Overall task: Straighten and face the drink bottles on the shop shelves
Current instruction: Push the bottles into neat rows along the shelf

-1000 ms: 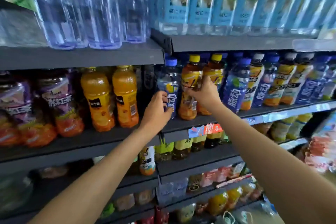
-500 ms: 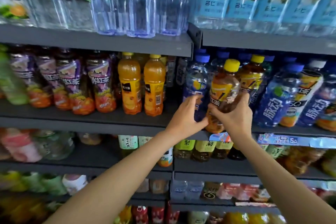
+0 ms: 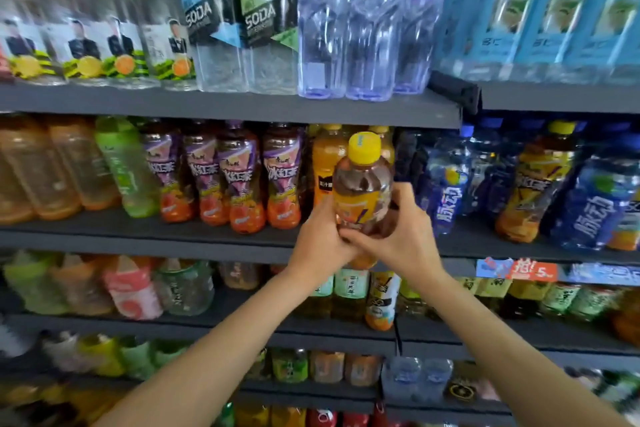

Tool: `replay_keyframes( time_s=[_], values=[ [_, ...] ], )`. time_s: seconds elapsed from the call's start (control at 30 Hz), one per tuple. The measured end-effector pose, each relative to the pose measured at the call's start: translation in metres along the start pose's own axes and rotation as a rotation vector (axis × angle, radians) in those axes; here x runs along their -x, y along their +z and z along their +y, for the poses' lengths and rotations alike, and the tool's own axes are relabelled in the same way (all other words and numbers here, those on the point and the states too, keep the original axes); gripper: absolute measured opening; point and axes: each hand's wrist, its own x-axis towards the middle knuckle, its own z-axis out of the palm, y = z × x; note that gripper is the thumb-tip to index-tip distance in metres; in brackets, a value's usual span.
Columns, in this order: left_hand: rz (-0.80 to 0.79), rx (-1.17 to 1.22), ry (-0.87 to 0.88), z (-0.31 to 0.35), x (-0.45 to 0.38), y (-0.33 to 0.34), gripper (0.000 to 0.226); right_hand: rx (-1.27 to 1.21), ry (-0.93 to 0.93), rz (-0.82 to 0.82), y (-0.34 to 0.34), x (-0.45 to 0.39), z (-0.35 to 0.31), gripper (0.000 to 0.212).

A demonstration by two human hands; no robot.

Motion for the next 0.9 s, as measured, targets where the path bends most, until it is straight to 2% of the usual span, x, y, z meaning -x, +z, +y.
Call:
replay_keyframes(
  time_s=[0.17,0.27,0.37,0.47,0.6,0.7,0.8,0.9],
  values=[
    [0.034,0.075,-0.146,-0.041,0.012,-0.072,0.046,-0.105,-0.012,-0.161,0.06,-0.017,-0.035,0.06],
    [0.06,0.06,-0.238,-0.062,0.017,-0.102,0.053,-0.156,0.05,-0.259,0.091,-0.02,-0.046,0.051],
    [0.091,0.017,-0.285,-0.078,0.02,-0.124,0.056,-0.232,0.125,-0.257,0.113,-0.023,-0.049,0.032],
    [0.135,-0.021,-0.288,-0.09,0.019,-0.137,0.06,-0.207,0.16,-0.267,0.127,-0.03,-0.051,0.019],
    [0.167,-0.087,-0.338,-0.1,0.008,-0.144,0.066,0.044,0.041,-0.402,0.15,-0.036,-0.059,0.047],
    [0.155,-0.129,-0.349,-0.102,0.001,-0.142,0.065,0.157,0.071,-0.388,0.16,-0.039,-0.057,0.057],
    [0.155,-0.146,-0.35,-0.105,-0.002,-0.147,0.064,0.17,0.149,-0.368,0.164,-0.047,-0.055,0.055],
    [0.197,-0.181,-0.367,-0.11,-0.002,-0.158,0.06,0.225,0.157,-0.282,0.169,-0.055,-0.061,0.042]
  ],
)
